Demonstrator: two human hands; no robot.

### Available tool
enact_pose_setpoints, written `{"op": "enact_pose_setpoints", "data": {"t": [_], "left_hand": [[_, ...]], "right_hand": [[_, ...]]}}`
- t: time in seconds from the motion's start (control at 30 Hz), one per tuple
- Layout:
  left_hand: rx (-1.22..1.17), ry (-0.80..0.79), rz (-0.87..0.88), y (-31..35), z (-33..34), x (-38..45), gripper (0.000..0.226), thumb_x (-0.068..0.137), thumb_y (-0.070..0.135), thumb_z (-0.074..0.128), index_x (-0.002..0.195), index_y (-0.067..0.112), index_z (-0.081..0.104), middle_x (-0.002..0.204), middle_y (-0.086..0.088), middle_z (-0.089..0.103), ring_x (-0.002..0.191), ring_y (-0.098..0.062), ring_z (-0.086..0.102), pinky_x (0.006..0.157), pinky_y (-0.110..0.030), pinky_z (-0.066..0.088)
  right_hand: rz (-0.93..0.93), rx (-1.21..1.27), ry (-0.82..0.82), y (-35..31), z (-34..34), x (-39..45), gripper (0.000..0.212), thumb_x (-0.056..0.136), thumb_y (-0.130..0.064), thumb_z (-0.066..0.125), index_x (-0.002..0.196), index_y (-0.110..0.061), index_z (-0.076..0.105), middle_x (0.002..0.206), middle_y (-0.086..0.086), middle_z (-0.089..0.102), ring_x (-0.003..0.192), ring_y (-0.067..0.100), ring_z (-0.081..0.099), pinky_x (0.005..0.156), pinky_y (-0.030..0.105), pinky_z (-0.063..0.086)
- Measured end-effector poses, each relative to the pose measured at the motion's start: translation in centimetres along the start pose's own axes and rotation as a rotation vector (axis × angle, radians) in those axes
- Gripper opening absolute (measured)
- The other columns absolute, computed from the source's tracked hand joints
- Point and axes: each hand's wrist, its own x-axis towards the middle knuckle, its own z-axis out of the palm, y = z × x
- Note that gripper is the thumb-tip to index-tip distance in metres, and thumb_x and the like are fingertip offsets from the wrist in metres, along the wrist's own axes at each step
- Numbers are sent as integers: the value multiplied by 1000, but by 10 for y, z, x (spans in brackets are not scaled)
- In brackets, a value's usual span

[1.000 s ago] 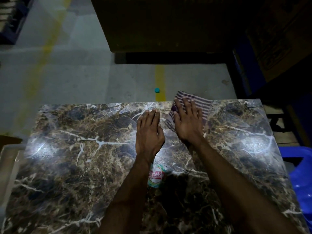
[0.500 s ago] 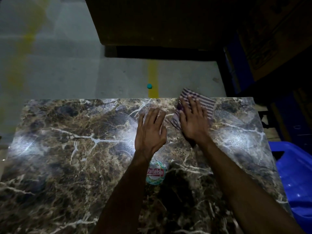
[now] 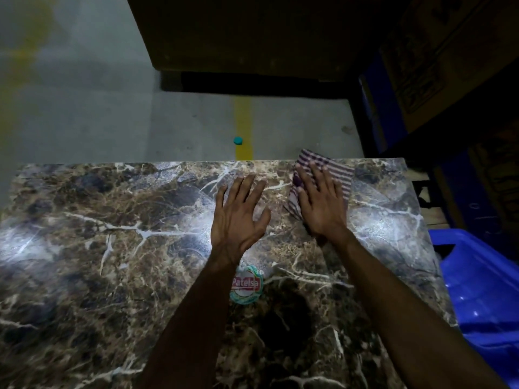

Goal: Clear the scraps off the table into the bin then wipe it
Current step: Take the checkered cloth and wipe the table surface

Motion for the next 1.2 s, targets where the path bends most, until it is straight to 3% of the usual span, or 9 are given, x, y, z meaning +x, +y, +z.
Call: {"op": "enact_pose_setpoints", "data": {"t": [0.23,0.33,0.47,0.6,0.73,0.87,0.97,1.07,1.2], "left_hand": [[10,52,1,2,0,1,64,98,57,47,157,37,38,168,9,29,155,-17,25,126,-47,15],[8,59,6,4,-1,0,63,98,57,47,157,37,40,167,8,32,154,-19,28,125,-47,18],[-13,15,-29,11,-9,2,63,96,58,48,155,38,42,166,7,34,154,-21,28,126,-50,16],[-48,54,-220,51,2,7,61,92,54,50,146,26,52,161,-4,40,149,-33,31,126,-55,9],[-55,115,-432,89,18,20,55,95,53,49,137,18,54,157,-8,43,148,-35,32,123,-63,6],[17,88,-420,90,24,17,60,103,54,38,151,18,43,167,-9,30,156,-34,19,123,-67,2],[-17,70,-349,91,25,18,61,104,54,35,158,25,35,170,-1,23,159,-26,10,124,-66,-3],[-46,39,-253,92,26,21,61,104,51,33,161,29,31,171,4,22,159,-19,9,126,-61,8],[-50,41,-253,92,25,19,59,104,50,35,160,31,32,170,6,23,159,-17,12,127,-58,7]], "right_hand": [[-87,8,7,-26,6,18,58,108,-49,19,165,-36,22,174,1,17,161,27,10,127,54,11],[-220,-28,-23,-2,9,-26,55,111,-47,26,165,-40,19,174,-4,15,161,24,9,127,48,11],[-122,6,-39,43,-3,-38,55,110,-50,20,164,-43,16,174,-6,12,161,21,6,127,47,9],[-4,35,-3,47,-9,6,58,108,-52,16,165,-40,18,174,0,14,161,27,8,128,52,7],[-67,43,5,21,-4,16,61,107,-50,16,165,-34,24,174,2,17,161,29,11,127,53,10],[-296,0,-50,36,0,-31,58,109,-49,19,166,-37,17,174,-2,13,161,24,7,127,48,7],[-221,20,-49,69,-7,-41,60,109,-51,18,166,-34,14,174,-5,14,161,19,5,129,47,9],[-99,45,-31,87,-15,-16,67,106,-55,13,167,-27,13,174,-3,14,161,20,6,129,49,9],[-29,35,-30,65,-15,30,67,107,-54,9,167,-26,7,175,-1,7,161,23,1,129,51,1]]}}
